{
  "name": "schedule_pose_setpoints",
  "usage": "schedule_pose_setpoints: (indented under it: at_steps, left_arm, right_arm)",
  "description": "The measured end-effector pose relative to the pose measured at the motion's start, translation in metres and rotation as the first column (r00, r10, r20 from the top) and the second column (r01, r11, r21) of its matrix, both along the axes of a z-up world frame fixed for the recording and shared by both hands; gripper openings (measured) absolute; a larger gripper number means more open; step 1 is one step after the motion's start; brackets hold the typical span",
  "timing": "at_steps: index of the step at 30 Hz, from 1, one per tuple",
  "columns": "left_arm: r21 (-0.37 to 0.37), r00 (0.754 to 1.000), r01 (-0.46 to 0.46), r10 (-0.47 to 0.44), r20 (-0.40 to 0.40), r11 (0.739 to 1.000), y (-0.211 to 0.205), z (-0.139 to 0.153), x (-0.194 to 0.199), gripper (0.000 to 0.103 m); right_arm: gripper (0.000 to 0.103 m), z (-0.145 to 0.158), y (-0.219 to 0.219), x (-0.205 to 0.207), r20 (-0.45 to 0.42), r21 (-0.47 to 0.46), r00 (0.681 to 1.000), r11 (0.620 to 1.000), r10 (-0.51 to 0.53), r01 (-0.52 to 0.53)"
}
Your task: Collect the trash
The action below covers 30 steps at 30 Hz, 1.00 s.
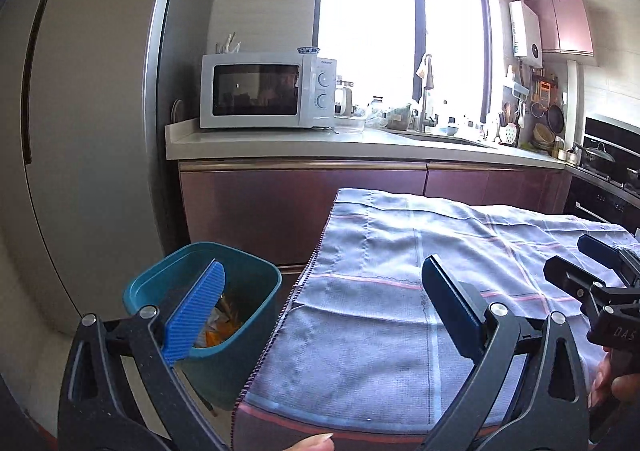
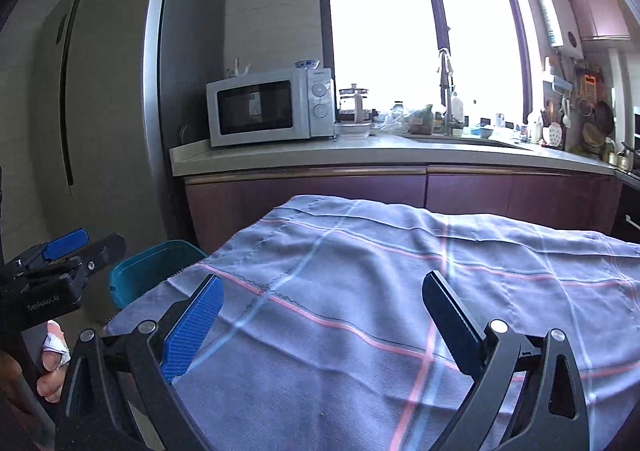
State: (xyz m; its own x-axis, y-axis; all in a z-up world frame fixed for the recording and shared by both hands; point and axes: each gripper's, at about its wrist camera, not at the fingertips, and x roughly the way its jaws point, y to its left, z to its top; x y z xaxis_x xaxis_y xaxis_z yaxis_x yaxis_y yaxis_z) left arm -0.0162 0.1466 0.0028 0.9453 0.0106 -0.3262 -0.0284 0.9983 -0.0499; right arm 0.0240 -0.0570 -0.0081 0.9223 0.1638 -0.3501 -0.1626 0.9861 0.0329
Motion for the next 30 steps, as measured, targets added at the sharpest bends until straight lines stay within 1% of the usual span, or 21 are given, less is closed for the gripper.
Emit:
schedule_pose_setpoints:
  at_steps: [3,9,19,30]
  left_arm:
    - [0.020,1.000,0.016,-0.017,0.013,1.000,-0.013,0.001,-0.007,0.097]
    - [0.029,0.999,0.023,-0.024,0.026,0.999,-0.023,0.001,-0.012,0.097]
    - [0.035,1.000,0.004,-0.005,0.020,0.999,-0.027,0.002,-0.017,0.097]
    - [0.039,0.999,-0.005,0.004,0.040,0.999,-0.029,0.007,-0.026,0.097]
  right_arm:
    - [0.096,-0.001,-0.011,-0.012,0.021,0.009,0.999,0.999,-0.039,0.038]
    - [0.096,-0.004,-0.021,-0.025,0.038,0.013,0.996,0.996,-0.086,0.085]
    - [0.096,-0.002,-0.026,-0.035,0.052,0.009,0.994,0.995,-0.098,0.097]
    - [0.096,0.003,-0.034,-0.043,0.070,0.023,0.992,0.994,-0.109,0.108]
